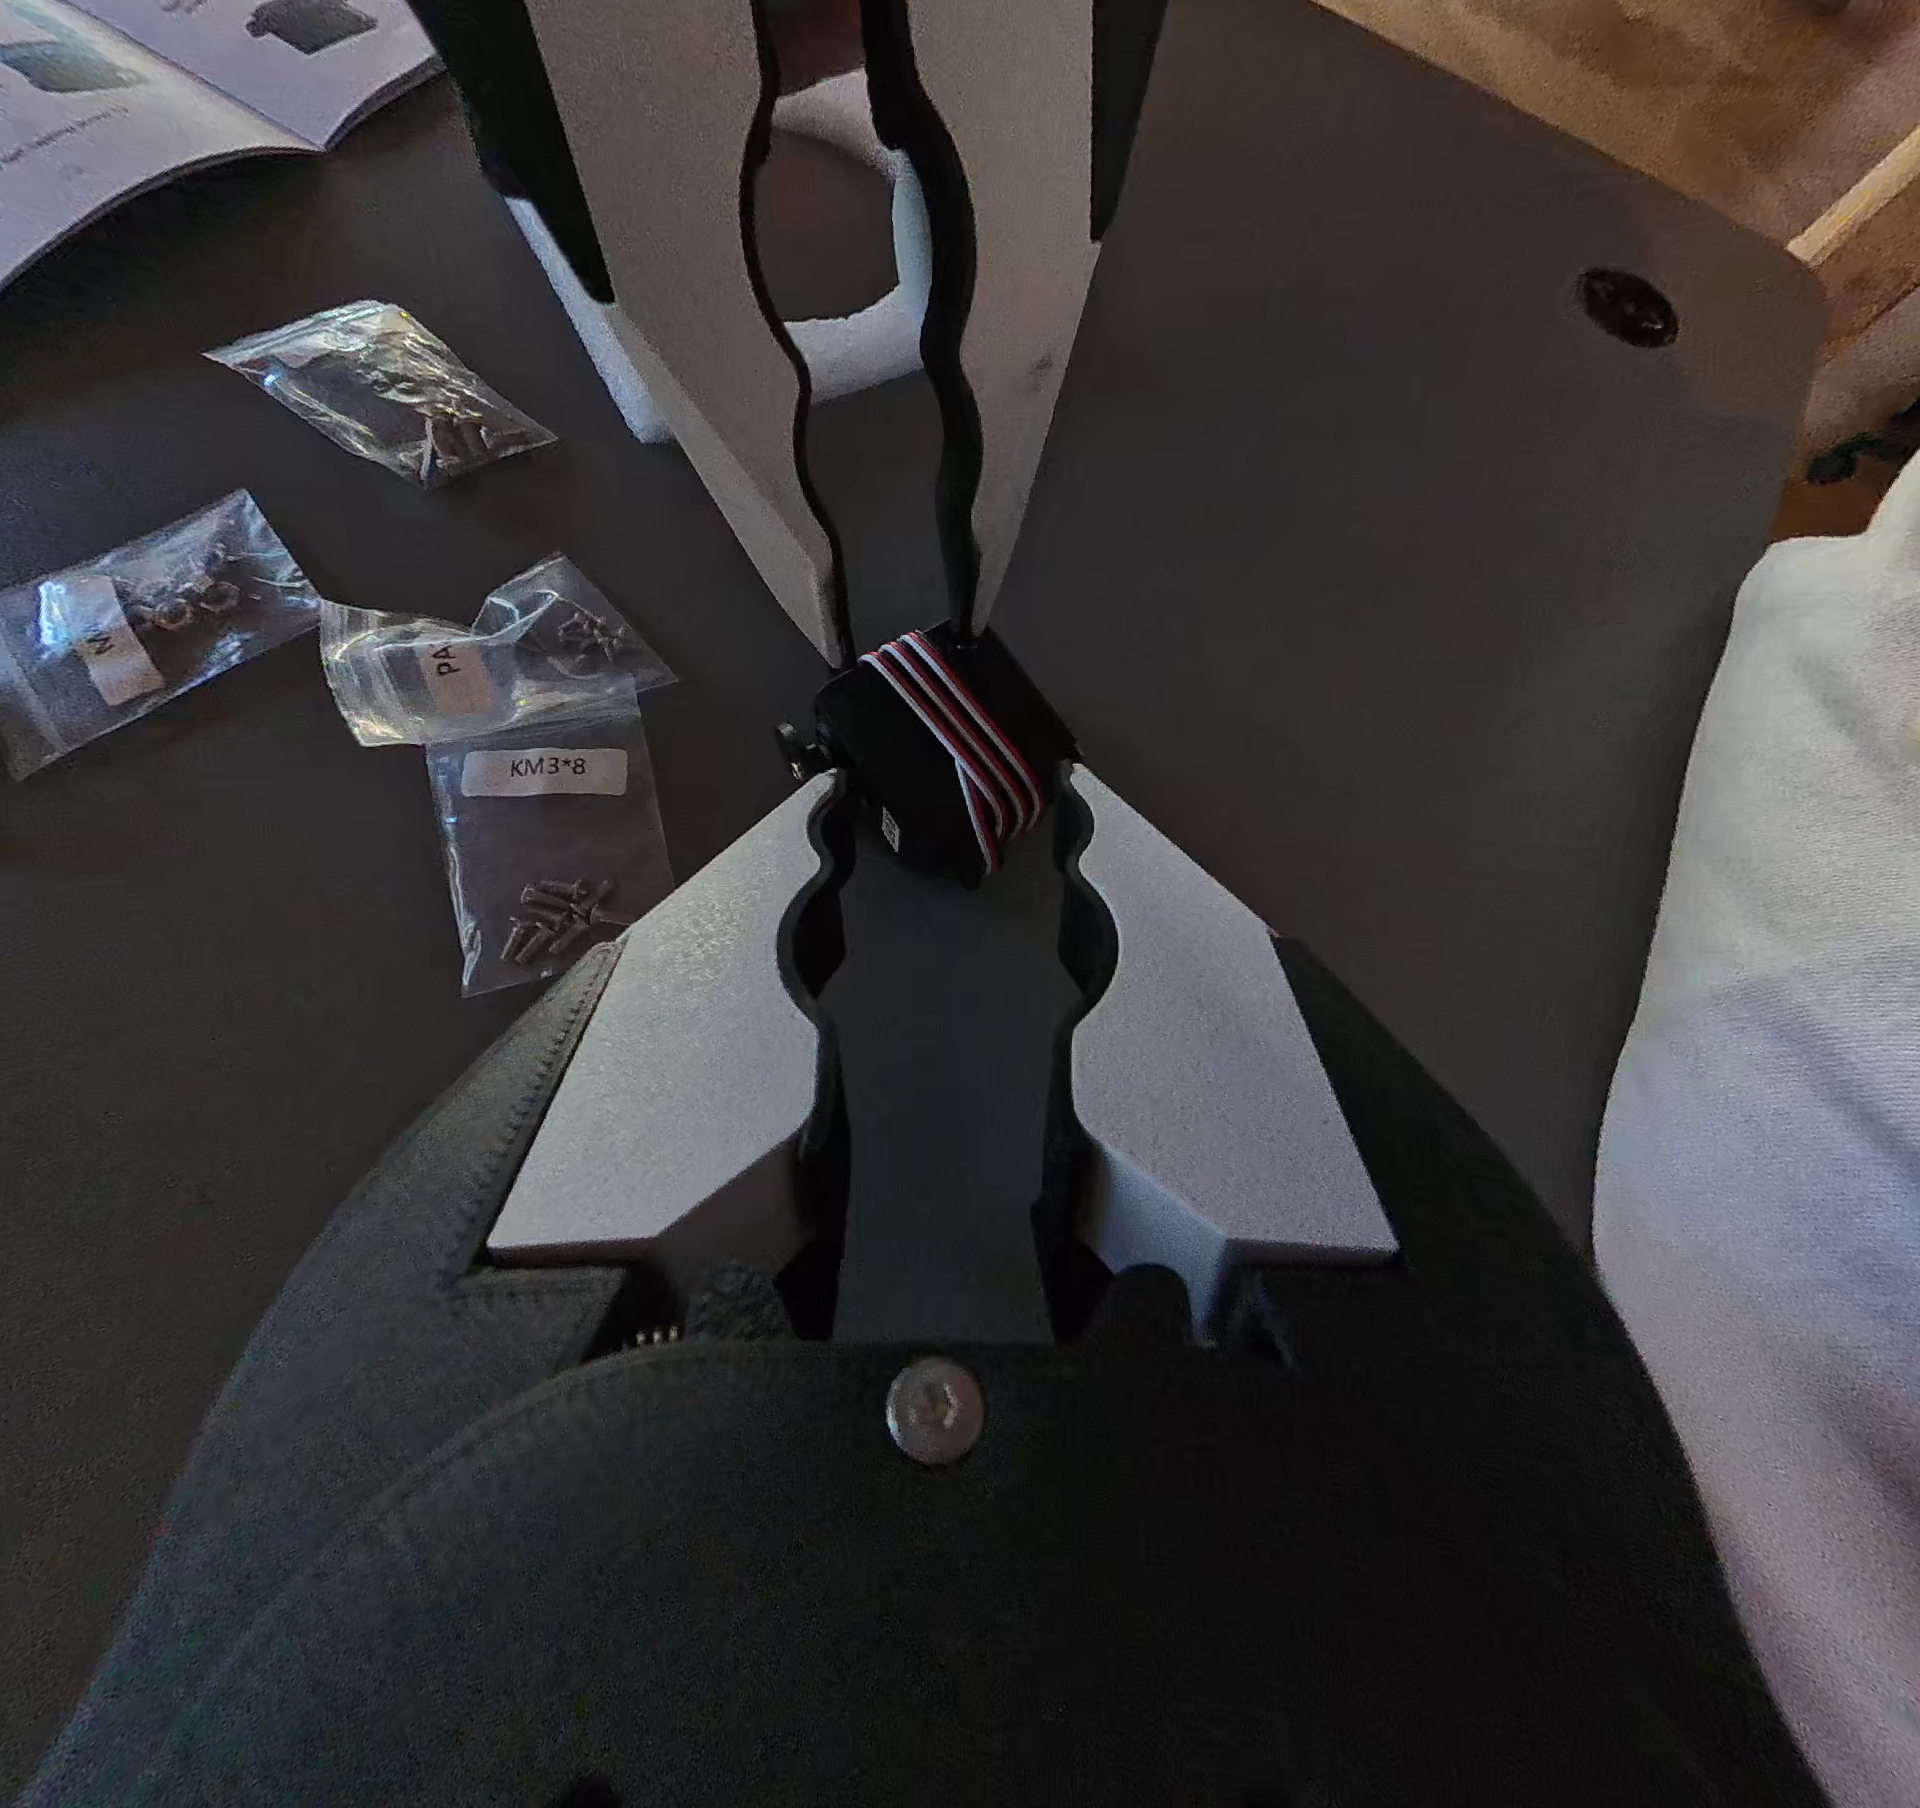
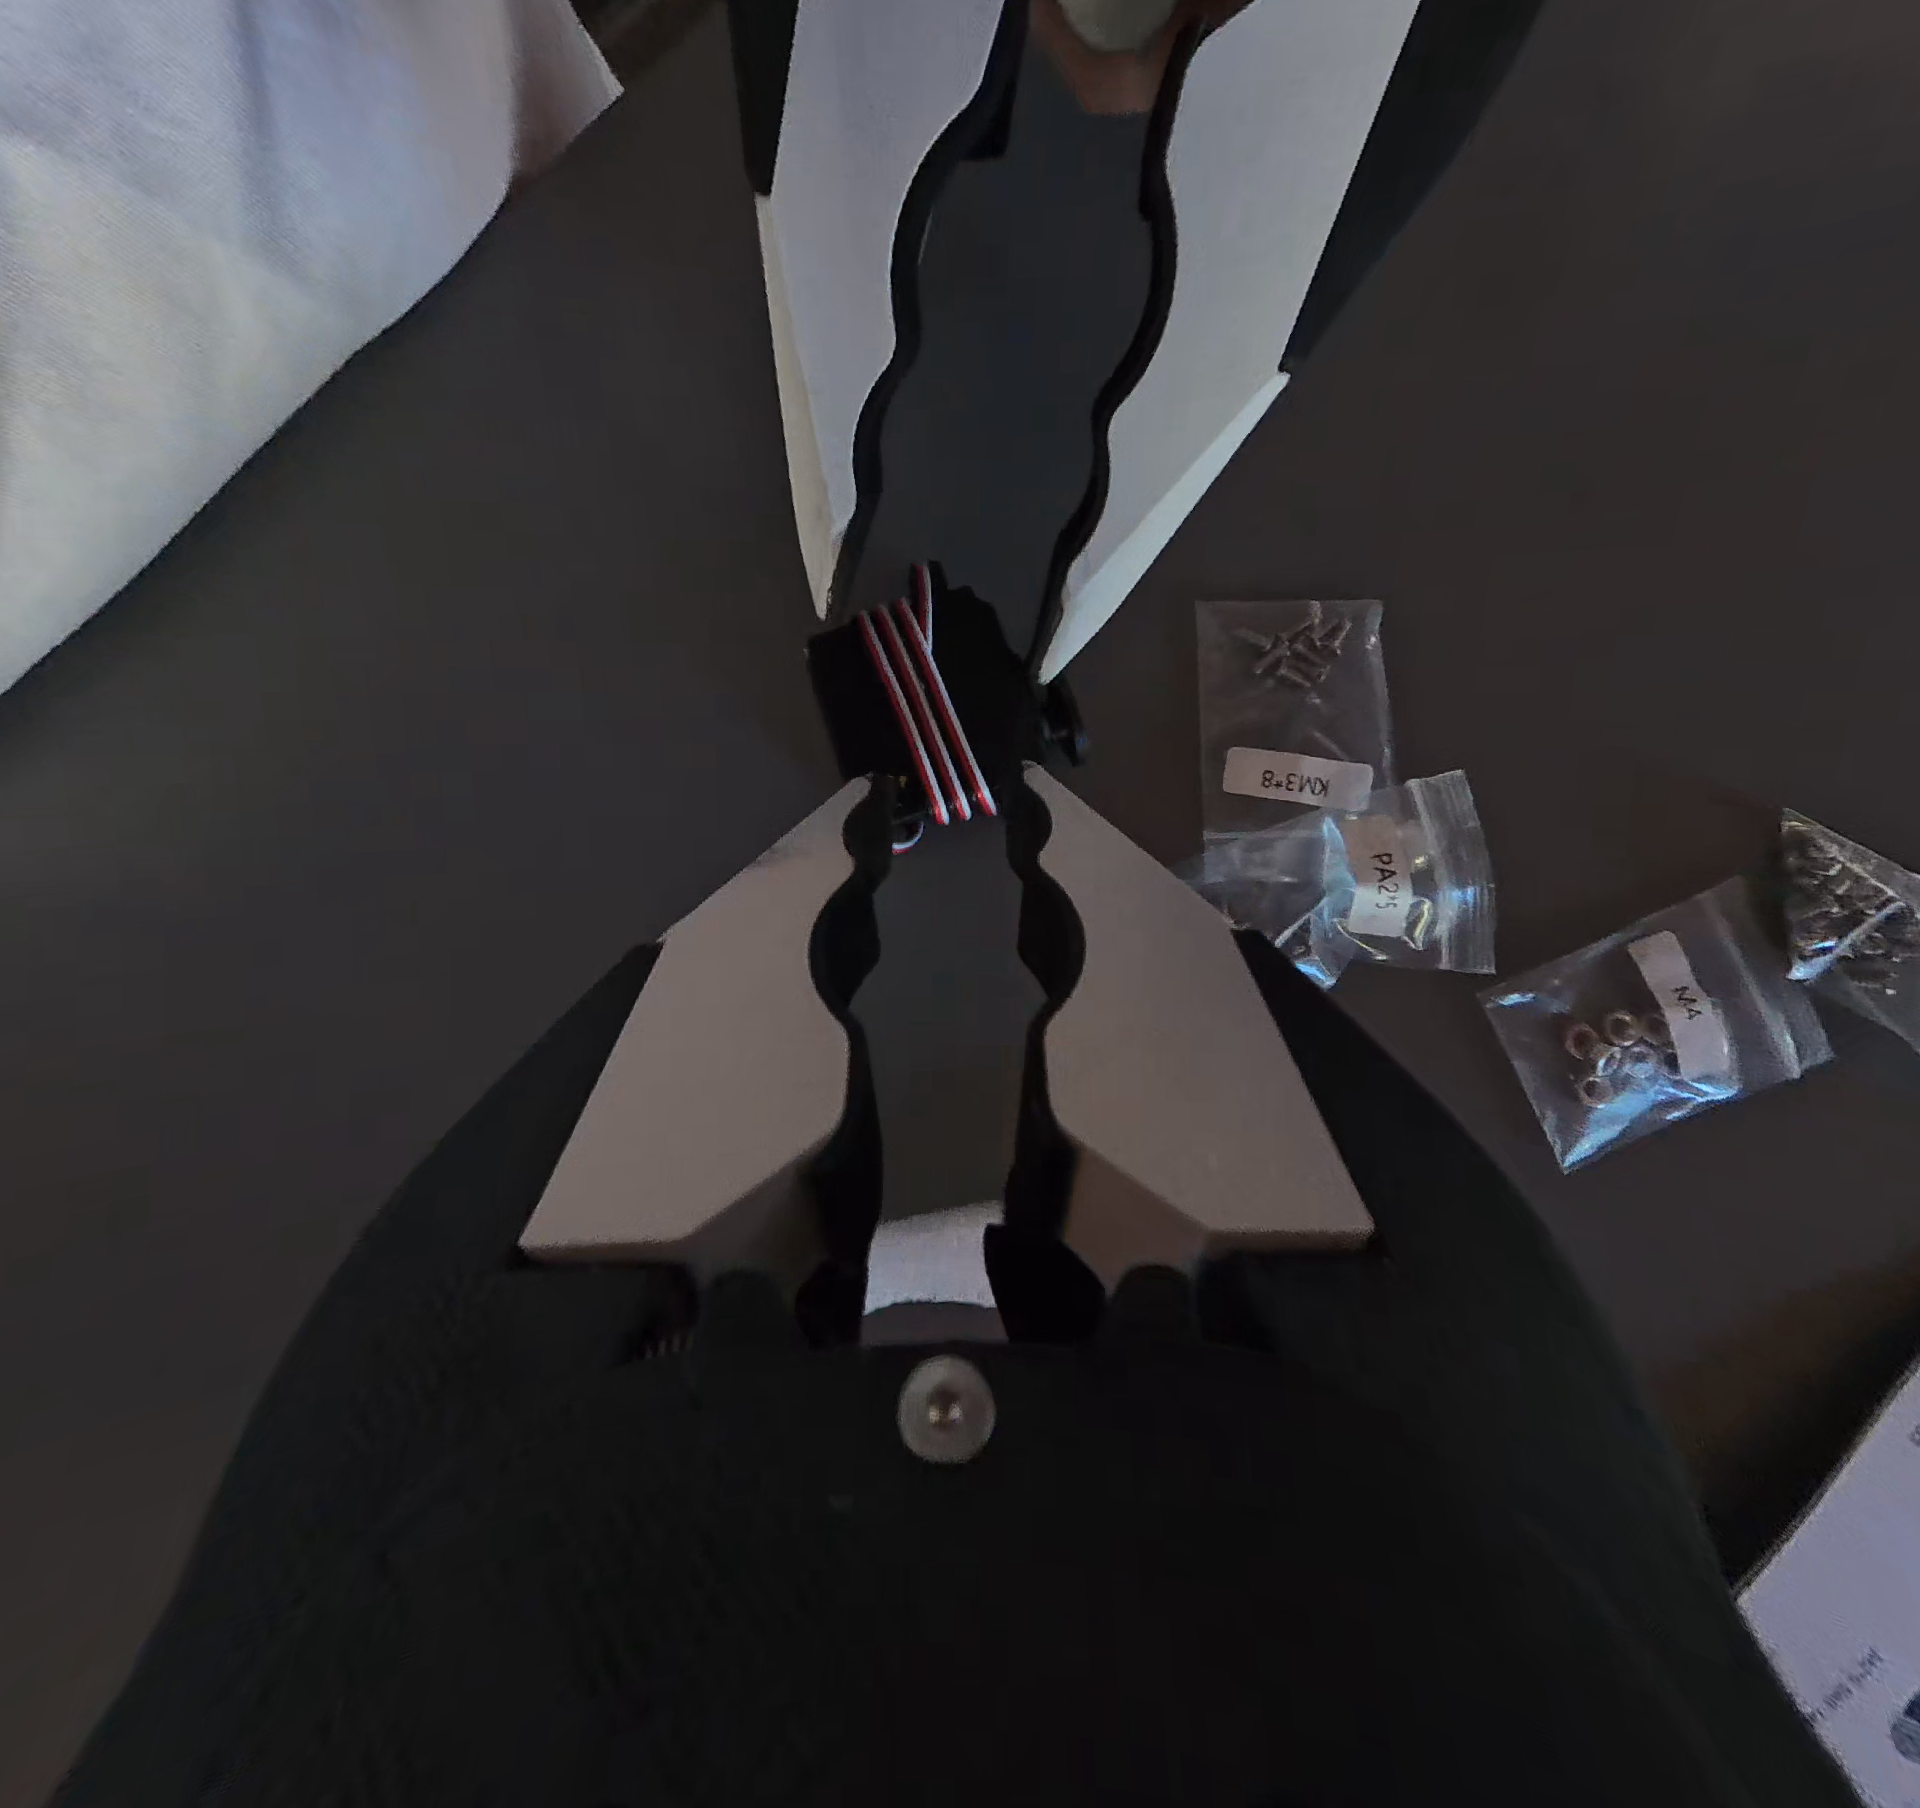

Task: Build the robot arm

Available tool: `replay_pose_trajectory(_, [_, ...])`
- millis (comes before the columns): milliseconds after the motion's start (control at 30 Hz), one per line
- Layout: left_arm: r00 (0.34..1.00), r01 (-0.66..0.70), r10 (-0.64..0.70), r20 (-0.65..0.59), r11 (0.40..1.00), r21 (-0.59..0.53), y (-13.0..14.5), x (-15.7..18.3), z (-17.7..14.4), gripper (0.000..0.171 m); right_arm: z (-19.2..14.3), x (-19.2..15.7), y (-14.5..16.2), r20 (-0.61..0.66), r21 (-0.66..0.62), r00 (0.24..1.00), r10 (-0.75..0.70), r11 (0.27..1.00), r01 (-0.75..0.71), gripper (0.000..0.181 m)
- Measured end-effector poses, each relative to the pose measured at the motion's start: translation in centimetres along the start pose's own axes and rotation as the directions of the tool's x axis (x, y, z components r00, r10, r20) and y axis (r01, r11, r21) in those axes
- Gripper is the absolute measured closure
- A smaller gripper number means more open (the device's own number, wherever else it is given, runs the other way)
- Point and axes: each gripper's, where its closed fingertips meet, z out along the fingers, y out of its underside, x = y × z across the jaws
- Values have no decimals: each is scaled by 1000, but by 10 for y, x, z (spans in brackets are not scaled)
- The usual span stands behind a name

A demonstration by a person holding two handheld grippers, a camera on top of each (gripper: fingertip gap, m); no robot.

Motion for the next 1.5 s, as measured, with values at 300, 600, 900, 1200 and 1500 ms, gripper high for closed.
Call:
replay_pose_trajectory(300, [999,-18,20,-51,999,44,0,1,0,137,-2,-3,-2,-26,103,999,43,994,-40,156])
replay_pose_trajectory(600, [993,-30,34,-110,999,38,-2,0,4,137,0,-7,-2,37,119,996,85,989,-89,153])
replay_pose_trajectory(900, [990,-35,40,-138,999,38,-2,1,4,137,5,-9,-4,11,132,992,123,984,-123,163])
replay_pose_trajectory(1200, [991,-50,54,-123,998,39,-2,2,5,137,8,-7,-11,-160,181,980,116,980,-87,168])
replay_pose_trajectory(1500, [989,-53,58,-134,998,41,-2,3,5,139,1,-12,0,-121,193,964,236,958,-211,157])
